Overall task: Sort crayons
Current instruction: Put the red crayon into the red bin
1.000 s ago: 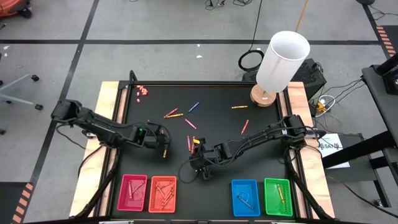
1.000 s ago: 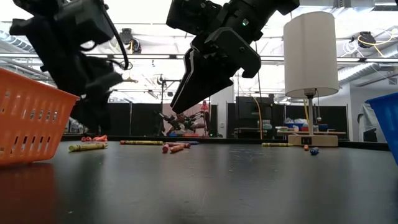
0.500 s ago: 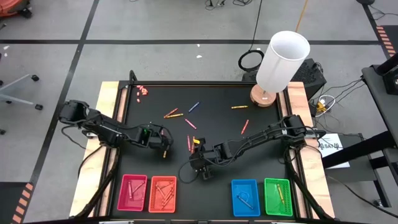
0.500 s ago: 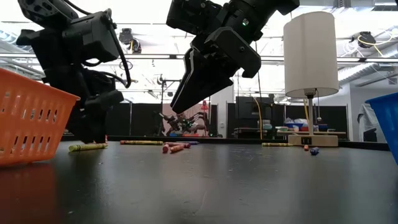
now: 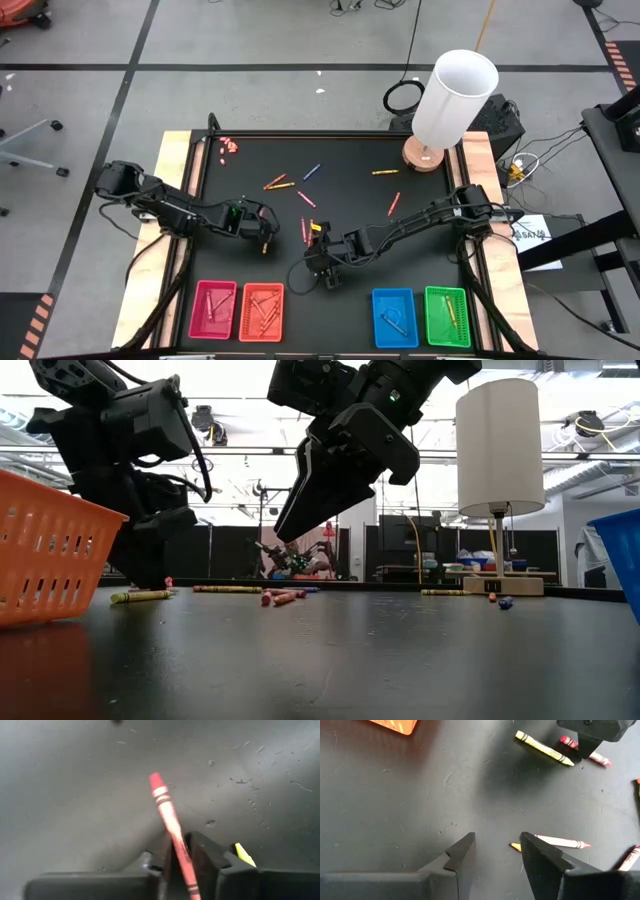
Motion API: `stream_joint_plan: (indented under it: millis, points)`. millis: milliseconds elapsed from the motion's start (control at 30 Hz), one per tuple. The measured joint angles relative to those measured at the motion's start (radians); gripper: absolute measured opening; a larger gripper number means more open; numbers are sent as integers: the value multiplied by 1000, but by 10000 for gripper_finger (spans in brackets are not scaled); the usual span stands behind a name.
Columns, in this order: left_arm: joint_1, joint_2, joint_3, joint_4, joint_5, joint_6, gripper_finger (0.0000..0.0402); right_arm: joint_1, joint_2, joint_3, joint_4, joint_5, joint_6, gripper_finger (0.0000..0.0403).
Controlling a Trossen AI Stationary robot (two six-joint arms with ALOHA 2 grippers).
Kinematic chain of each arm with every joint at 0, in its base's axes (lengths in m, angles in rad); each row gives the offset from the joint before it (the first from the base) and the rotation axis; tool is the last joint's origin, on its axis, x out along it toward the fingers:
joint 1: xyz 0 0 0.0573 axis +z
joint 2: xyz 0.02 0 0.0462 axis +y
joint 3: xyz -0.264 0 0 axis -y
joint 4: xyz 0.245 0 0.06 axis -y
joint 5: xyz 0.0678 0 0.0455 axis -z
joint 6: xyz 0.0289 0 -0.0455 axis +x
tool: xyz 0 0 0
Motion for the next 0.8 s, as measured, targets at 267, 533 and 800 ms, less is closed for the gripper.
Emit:
stream_joint_plan:
  millis: [267,533,800]
  points:
    - [0,0,1,1,1,21,14,0,0,0,0,0,0,141]
    - [1,-3,13,-8,16,94,17,0,0,0,0,0,0,141]
    - [-18,-5,69,-18,19,183,17,0,0,0,0,-1,0,141]
